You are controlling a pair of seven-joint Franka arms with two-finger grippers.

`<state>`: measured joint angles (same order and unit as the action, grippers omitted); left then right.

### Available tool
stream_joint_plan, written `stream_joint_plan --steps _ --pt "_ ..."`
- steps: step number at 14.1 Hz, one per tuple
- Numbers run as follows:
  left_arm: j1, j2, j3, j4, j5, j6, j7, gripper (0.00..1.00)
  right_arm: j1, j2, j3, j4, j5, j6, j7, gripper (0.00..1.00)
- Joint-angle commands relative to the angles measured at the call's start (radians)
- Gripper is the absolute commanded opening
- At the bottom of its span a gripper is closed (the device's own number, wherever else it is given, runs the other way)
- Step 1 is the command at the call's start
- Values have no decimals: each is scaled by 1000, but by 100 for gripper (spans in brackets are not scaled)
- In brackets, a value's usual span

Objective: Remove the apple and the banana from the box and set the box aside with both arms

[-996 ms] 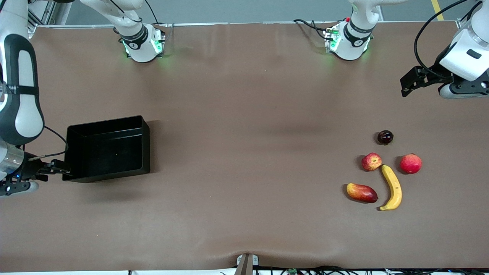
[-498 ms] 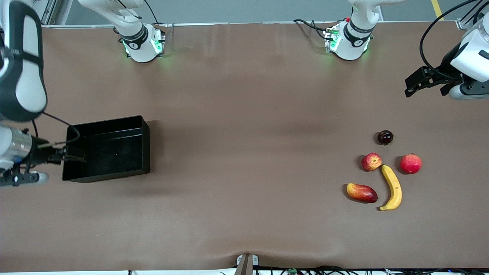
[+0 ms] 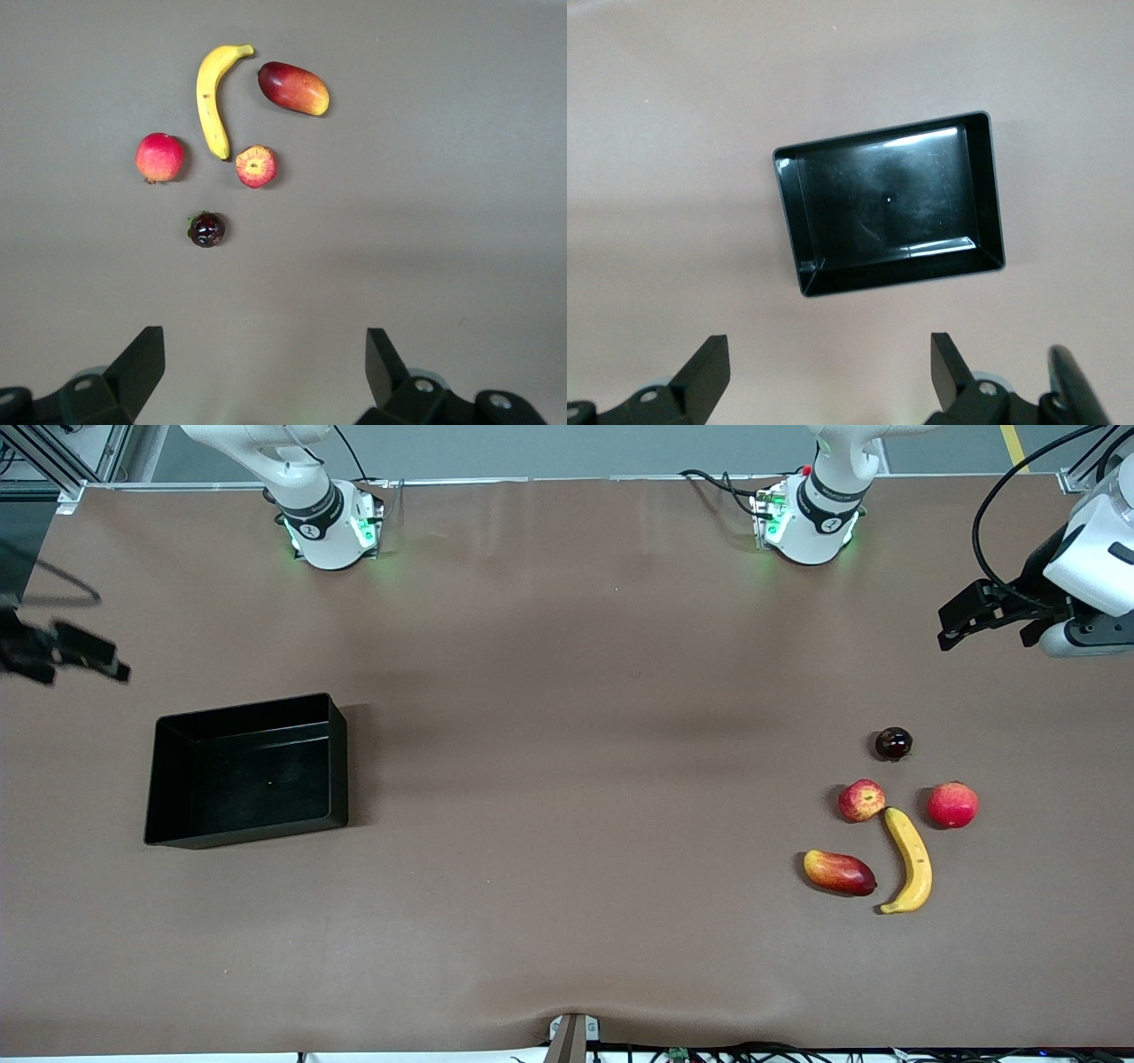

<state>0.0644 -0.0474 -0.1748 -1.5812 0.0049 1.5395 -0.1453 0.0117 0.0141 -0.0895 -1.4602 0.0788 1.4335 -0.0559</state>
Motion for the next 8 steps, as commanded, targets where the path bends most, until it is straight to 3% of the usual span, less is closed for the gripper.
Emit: stream_joint_plan --steps 1,5,8 --pt "6 -19 1 -5 -19 -12 7 100 -1 -126 5 -92 -17 -27 18 100" --pt "2 -14 -2 -3 -19 -10 -2 100 14 -128 7 -92 -106 -30 5 100" --pt "3 -14 -2 -3 -19 -12 1 100 19 -122 7 -84 -119 -13 -66 100"
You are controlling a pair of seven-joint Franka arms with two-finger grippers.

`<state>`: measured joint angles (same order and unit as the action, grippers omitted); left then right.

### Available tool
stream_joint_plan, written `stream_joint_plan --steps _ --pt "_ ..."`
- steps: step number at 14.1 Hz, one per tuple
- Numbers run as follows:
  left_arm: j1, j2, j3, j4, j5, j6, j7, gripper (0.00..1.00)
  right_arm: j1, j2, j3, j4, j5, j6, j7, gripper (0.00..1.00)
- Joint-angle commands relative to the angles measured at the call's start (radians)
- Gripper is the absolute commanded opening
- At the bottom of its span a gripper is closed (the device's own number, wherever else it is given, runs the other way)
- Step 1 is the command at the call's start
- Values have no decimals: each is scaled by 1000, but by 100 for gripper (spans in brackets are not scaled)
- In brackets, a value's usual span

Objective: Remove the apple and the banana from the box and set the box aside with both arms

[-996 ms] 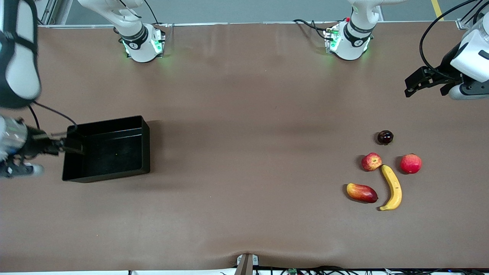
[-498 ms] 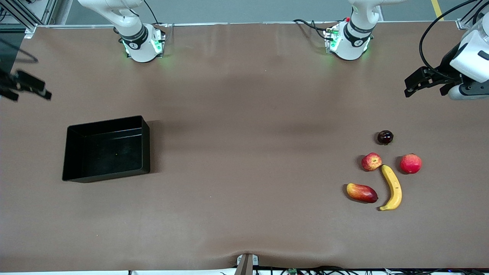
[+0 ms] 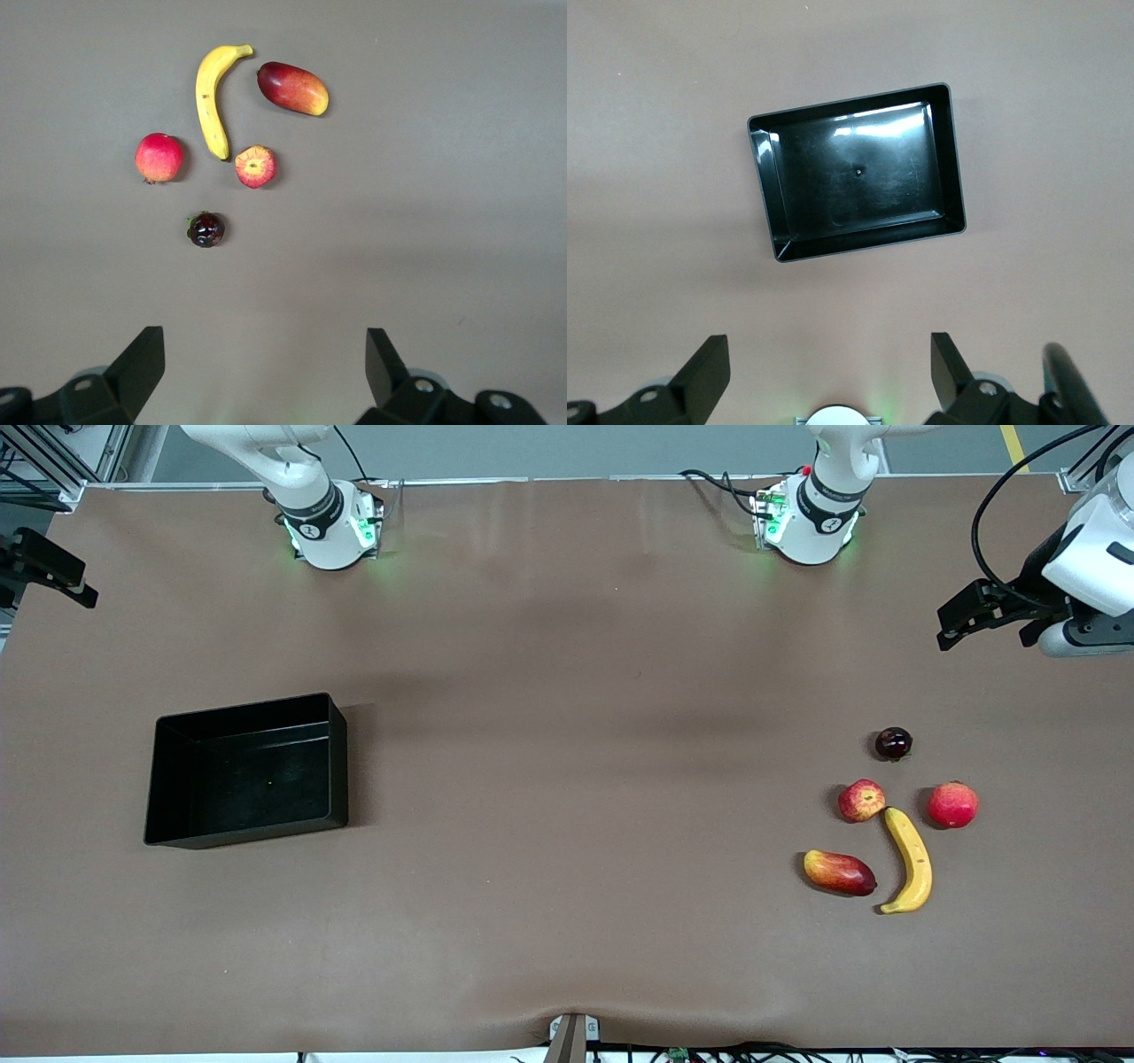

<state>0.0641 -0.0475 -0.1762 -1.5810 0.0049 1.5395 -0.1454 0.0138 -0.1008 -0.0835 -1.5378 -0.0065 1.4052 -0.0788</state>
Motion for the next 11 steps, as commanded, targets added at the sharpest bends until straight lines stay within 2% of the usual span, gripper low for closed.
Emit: stream_joint_plan --steps 1,11 --pt "3 -14 0 -4 -19 -10 0 100 20 -7 2 -7 -35 15 -55 100" --pt "5 -15 -3 -4 -19 -13 1 100 6 -8 -4 -15 -36 1 -53 100"
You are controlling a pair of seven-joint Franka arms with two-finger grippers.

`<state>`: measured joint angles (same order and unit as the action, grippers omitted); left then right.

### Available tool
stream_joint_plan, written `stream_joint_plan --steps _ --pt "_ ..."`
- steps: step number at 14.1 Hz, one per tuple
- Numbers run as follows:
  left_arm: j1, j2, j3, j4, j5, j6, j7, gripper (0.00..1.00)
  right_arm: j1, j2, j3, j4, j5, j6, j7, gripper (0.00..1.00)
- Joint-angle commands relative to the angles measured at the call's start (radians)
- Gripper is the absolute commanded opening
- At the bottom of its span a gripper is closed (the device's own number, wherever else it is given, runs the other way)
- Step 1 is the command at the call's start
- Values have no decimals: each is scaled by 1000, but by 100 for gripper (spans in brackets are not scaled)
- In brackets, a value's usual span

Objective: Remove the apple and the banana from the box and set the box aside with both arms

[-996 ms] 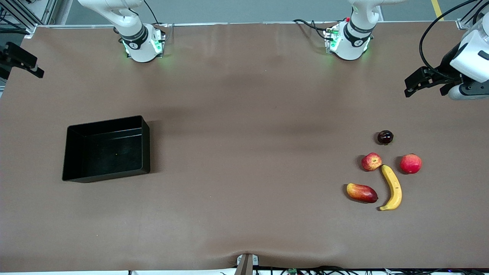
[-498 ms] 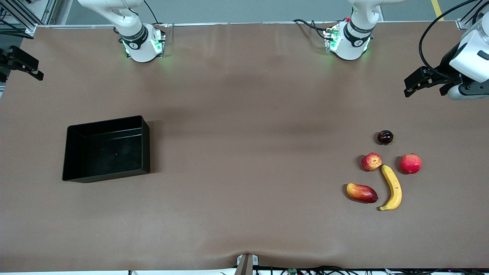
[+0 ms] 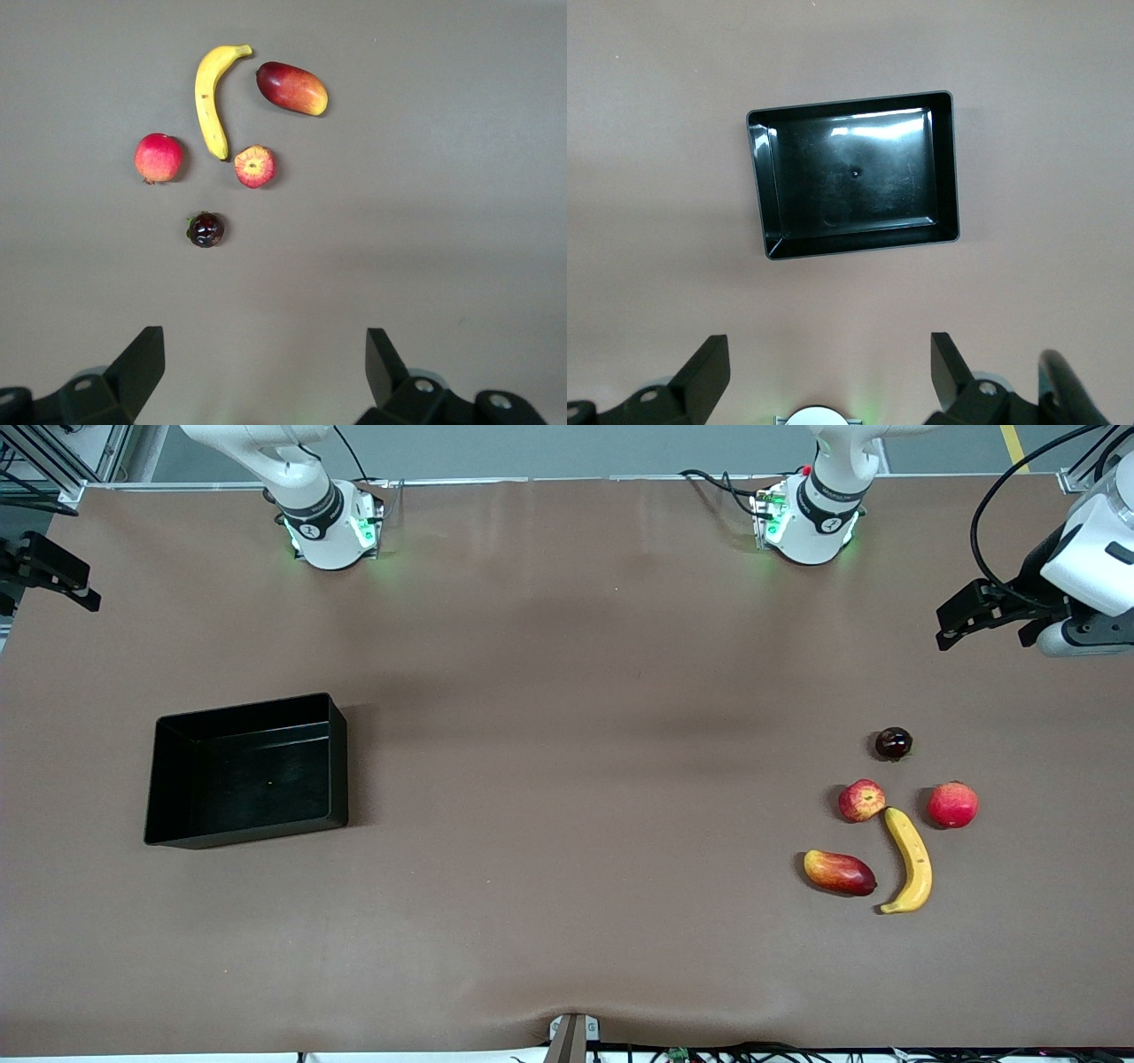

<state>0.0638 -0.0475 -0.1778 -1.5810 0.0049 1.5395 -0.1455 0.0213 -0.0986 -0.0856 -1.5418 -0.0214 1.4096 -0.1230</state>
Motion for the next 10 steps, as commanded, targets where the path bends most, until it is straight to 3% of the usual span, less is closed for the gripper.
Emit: stream_joint_plan --steps 1,10 --pt "5 -17 0 -2 -20 -13 1 100 -3 -9 -2 -11 -22 -1 -9 100" --pt "5 -15 3 -2 -19 -12 21 100 -6 -4 -3 -9 -22 -1 -9 100"
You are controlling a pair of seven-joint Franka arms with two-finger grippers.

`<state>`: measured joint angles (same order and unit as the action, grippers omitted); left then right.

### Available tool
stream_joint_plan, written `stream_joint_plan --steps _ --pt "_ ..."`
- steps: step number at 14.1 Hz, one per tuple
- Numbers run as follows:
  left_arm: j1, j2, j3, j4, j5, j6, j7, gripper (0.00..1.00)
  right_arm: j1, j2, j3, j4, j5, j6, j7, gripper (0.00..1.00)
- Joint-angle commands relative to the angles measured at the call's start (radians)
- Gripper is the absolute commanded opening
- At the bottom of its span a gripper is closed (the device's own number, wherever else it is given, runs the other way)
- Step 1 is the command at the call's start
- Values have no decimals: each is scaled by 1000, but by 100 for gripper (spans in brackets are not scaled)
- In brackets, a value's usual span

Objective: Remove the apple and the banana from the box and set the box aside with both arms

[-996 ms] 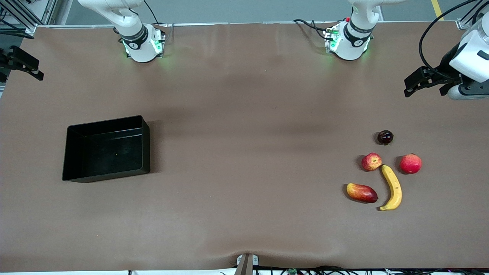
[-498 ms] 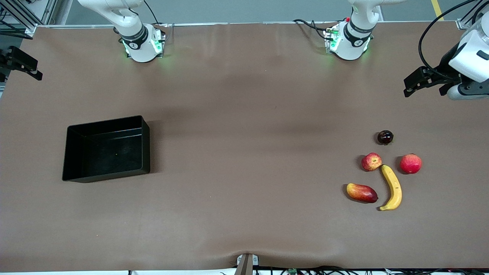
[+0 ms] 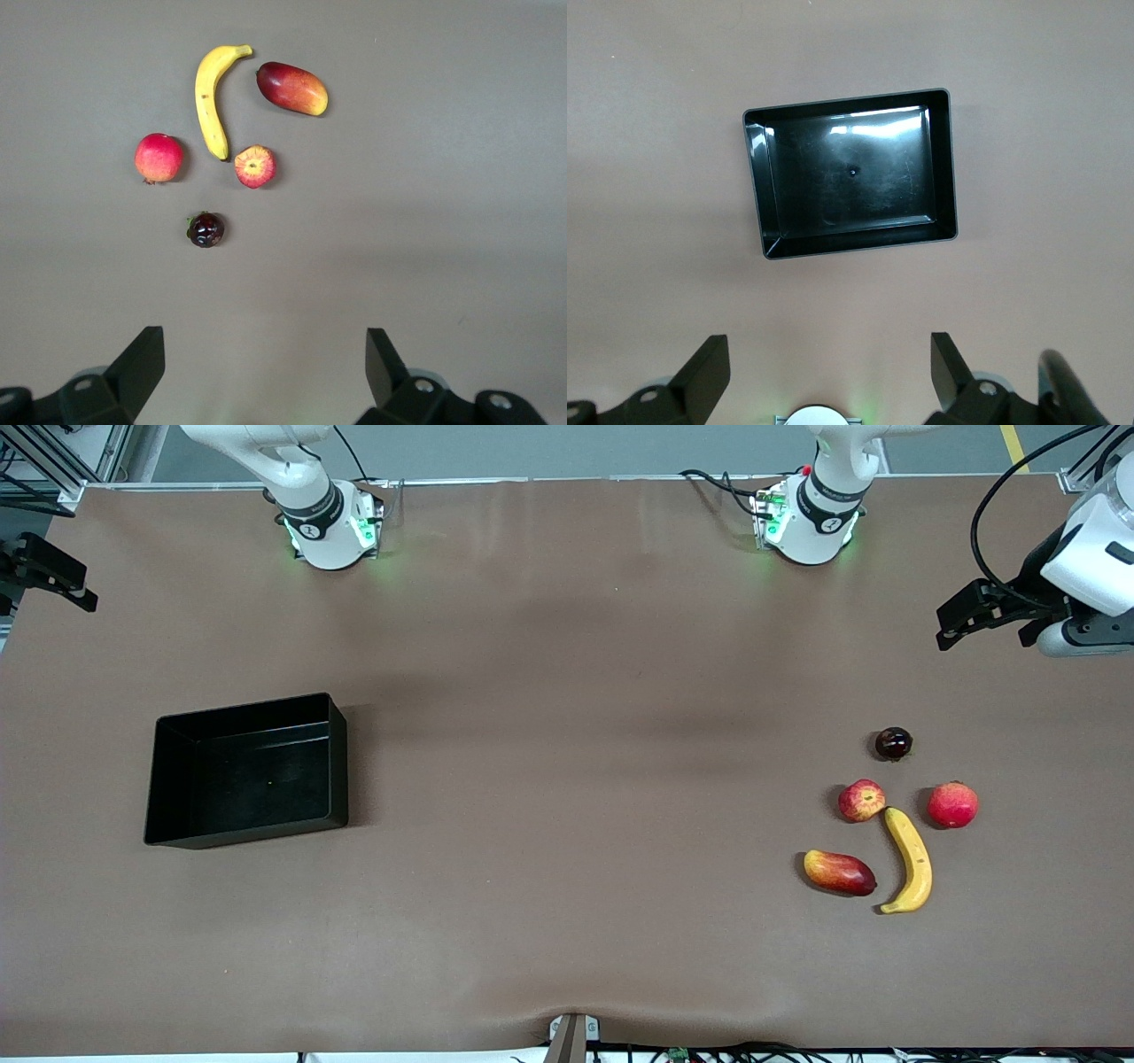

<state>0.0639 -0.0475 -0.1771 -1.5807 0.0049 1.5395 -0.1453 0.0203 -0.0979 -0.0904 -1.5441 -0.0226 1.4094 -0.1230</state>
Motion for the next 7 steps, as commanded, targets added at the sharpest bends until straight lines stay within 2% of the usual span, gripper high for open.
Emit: stream_joint_plan --steps 1,7 --pt "5 -15 2 -1 -19 -12 19 100 -5 -5 1 -7 -20 -1 -9 100" --pt "2 -14 -4 15 -5 -12 1 100 -3 -5 3 -5 -19 -1 -9 100"
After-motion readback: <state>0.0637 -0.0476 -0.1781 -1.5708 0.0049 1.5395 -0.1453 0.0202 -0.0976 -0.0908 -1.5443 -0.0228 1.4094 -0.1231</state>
